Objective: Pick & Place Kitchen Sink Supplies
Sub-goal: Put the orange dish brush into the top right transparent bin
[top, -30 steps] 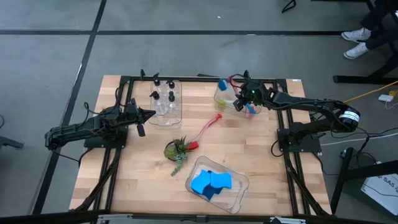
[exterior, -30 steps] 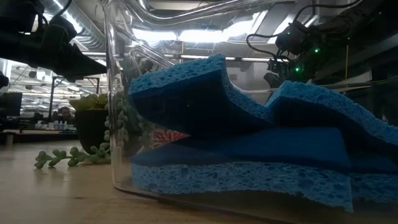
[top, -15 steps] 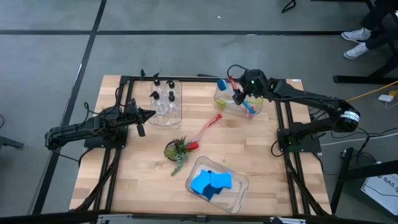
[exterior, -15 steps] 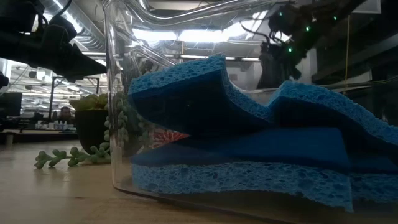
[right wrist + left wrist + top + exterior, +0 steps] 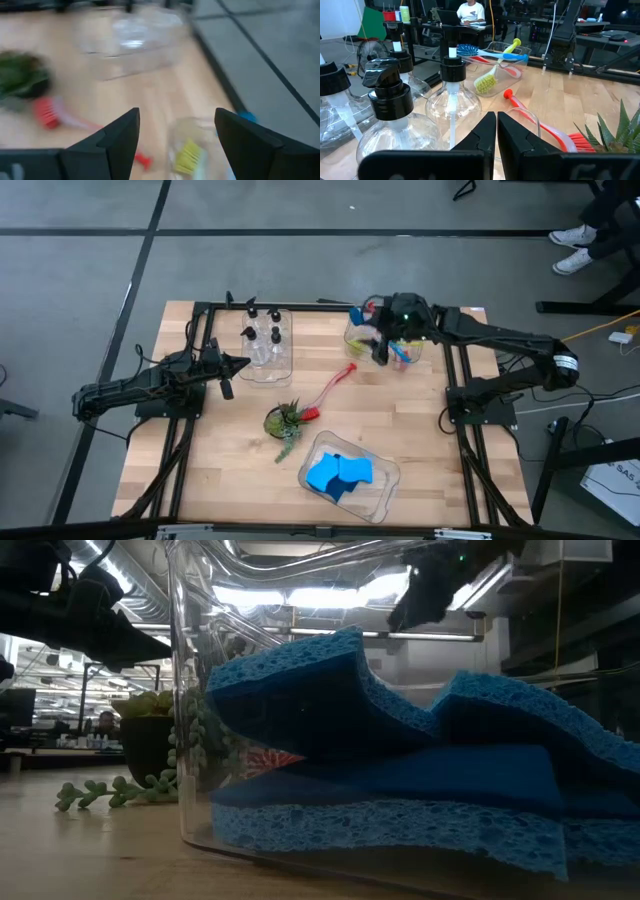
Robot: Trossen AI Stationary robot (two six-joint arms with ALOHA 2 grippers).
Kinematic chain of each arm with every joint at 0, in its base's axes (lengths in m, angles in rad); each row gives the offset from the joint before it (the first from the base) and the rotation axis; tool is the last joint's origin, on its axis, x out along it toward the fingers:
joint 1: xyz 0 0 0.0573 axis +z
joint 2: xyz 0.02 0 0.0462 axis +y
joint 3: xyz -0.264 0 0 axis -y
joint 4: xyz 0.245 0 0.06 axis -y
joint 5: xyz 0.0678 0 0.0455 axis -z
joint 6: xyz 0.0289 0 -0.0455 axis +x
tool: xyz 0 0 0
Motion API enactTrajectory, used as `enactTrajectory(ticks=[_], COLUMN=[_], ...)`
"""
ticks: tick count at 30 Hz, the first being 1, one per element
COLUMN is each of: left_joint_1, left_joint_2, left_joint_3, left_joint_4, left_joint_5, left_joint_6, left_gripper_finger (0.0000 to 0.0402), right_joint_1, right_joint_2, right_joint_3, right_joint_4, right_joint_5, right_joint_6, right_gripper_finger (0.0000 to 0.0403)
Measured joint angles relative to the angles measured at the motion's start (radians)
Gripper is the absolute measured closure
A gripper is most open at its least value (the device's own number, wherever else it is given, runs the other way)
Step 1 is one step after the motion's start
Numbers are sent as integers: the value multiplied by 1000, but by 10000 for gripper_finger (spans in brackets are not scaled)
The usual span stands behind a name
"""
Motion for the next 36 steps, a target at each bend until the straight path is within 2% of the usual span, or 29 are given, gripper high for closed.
enactTrajectory(ticks=[4,11,20,36], left_joint_1=[0,0,0,0], left_joint_2=[0,0,0,0], left_joint_3=[0,0,0,0], left_joint_4=[0,0,0,0], left_joint_5=[0,0,0,0], left_joint_6=[0,0,0,0], left_gripper_finger=[391,393,390,389], right_joint_1=[87,201,263,325], right_joint_2=[1,50,209,521], right_joint_3=[-5,-20,-20,-20], right_joint_4=[1,3,131,279], right_joint_5=[-66,-82,-186,-192], right_joint_6=[-115,-295,-291,-291], right_gripper_finger=[147,147,146,146])
